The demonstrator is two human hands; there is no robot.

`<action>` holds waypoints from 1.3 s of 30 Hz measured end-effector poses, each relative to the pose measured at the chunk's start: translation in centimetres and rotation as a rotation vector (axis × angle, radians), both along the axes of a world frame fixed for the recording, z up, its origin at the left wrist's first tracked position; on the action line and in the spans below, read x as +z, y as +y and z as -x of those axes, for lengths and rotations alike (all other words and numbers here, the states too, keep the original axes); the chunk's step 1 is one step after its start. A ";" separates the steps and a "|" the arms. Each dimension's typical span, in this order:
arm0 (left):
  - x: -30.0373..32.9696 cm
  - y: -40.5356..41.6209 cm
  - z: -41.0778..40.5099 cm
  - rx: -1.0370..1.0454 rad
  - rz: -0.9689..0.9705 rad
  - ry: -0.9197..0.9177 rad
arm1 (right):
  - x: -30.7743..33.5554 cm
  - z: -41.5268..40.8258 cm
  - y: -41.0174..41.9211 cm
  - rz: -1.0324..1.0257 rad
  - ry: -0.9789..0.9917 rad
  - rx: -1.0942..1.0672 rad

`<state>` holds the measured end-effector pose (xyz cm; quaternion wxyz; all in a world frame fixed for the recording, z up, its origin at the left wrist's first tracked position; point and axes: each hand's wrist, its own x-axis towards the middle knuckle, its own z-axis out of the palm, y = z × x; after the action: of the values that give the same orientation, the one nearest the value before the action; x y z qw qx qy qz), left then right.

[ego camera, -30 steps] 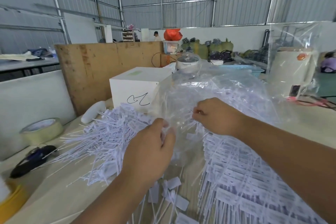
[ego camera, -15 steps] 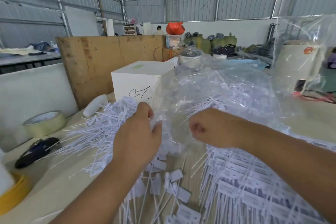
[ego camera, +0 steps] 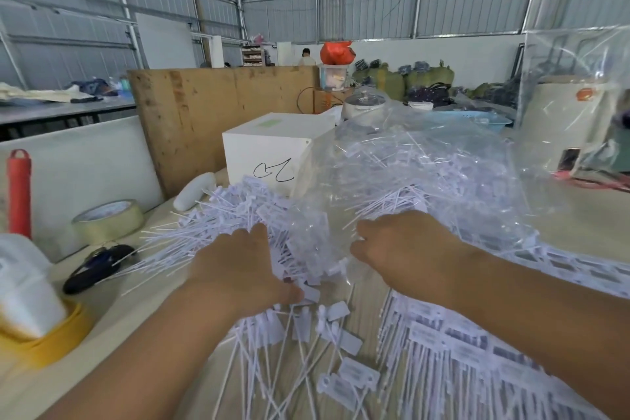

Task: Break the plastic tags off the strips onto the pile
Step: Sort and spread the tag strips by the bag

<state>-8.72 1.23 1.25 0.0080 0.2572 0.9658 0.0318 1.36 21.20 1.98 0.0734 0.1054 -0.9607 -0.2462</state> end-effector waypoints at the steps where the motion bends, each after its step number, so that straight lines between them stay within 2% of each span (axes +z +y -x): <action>1: -0.3 0.1 -0.9 -0.006 0.019 0.035 | 0.1 -0.1 0.0 0.045 0.004 -0.033; 5: -2.0 1.5 -4.8 -0.125 0.062 0.098 | 0.0 0.1 -0.2 0.184 -0.055 -0.125; 10: -3.6 2.5 -5.4 -0.153 0.189 0.002 | -0.2 -0.5 -0.7 0.422 -0.138 -0.272; 13: -3.6 3.0 -4.8 -0.187 0.110 -0.034 | 0.3 -1.4 -1.9 0.484 -0.181 -0.293; 16: -3.1 2.9 -4.7 -0.238 -0.012 -0.055 | 0.3 -2.5 -3.4 0.571 -0.124 -0.240; 19: -2.1 1.5 -4.9 -0.261 -0.106 0.086 | 0.1 -3.4 -4.5 0.700 -0.228 -0.323; 21: -1.7 0.3 -5.2 -0.195 -0.010 0.157 | 0.1 -4.0 -5.1 0.768 -0.309 -0.392; 23: -1.9 -0.5 -5.6 -0.105 0.132 0.078 | 0.0 -4.3 -5.8 0.784 -0.361 -0.458; 25: -2.5 -0.6 -6.0 -0.063 0.178 -0.029 | -0.4 -4.1 -6.4 0.787 -0.388 -0.531; 27: -2.9 -0.2 -6.2 -0.052 0.097 -0.106 | -0.4 -3.5 -7.2 0.866 -0.361 -0.585; 30: -3.7 0.5 -6.5 -0.100 -0.020 -0.124 | -0.2 -2.3 -8.1 0.980 -0.404 -0.658; 32: -4.0 0.9 -6.8 -0.126 -0.116 -0.180 | -0.6 -1.6 -8.0 1.138 -0.397 -0.734; 36: -4.2 1.3 -6.4 -0.130 -0.440 -0.264 | -1.6 -0.5 -8.3 1.425 -0.401 -0.839; 39: -3.9 1.3 -5.8 -0.163 -0.596 -0.397 | -2.5 0.5 -8.3 1.486 -0.300 -0.852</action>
<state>-2.92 2.56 -2.68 0.1223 0.3133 0.8701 0.3602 0.81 12.89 -0.48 -0.1026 -0.3072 -0.8297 0.4547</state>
